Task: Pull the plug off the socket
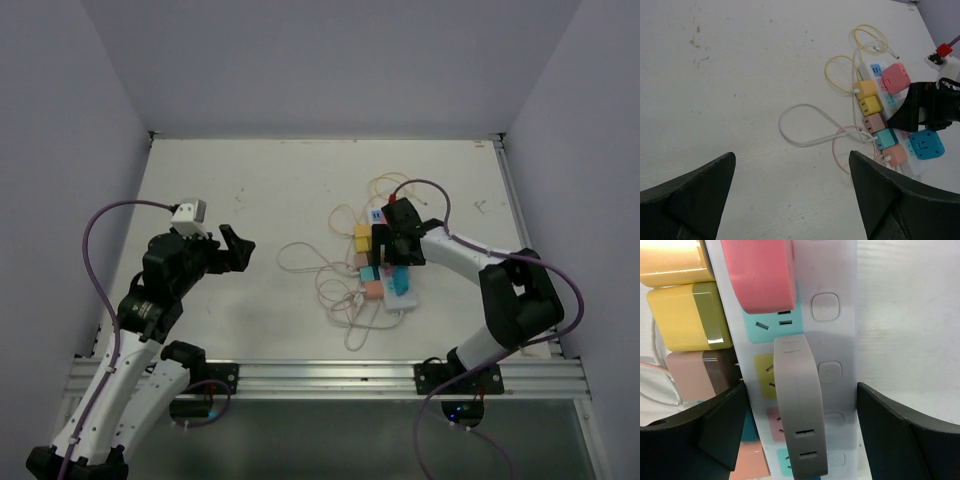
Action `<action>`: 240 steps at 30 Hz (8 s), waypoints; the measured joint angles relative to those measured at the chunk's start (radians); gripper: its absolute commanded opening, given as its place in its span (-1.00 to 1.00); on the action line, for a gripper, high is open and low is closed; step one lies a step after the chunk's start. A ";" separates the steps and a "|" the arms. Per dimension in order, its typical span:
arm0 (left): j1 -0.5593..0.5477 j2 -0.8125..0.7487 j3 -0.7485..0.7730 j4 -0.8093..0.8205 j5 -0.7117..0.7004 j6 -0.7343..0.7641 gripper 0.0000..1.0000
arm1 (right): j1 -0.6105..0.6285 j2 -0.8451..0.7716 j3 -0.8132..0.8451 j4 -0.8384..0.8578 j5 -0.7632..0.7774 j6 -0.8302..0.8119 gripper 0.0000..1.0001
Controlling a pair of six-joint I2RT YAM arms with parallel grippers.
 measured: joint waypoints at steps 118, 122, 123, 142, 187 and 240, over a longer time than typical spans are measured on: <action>-0.412 0.914 0.053 0.576 0.030 -0.516 0.99 | 0.307 -0.424 -0.318 -0.079 0.075 0.030 -1.00; -0.412 0.968 0.099 0.579 0.045 -0.543 0.97 | 0.307 -0.429 -0.320 -0.077 0.072 0.035 -1.00; -0.412 0.980 0.106 0.581 0.047 -0.550 0.94 | 0.307 -0.429 -0.321 -0.076 0.071 0.036 -1.00; -0.527 1.189 0.433 0.360 -0.122 -0.582 0.36 | 0.307 -0.428 -0.324 -0.070 0.070 0.047 -0.98; -0.636 1.386 0.673 0.035 -0.352 -0.748 -0.31 | 0.307 -0.435 -0.341 -0.056 0.072 0.058 -1.00; -0.154 0.998 0.333 -0.039 -0.240 -0.412 0.99 | 0.312 -0.259 -0.265 0.066 0.142 0.170 0.06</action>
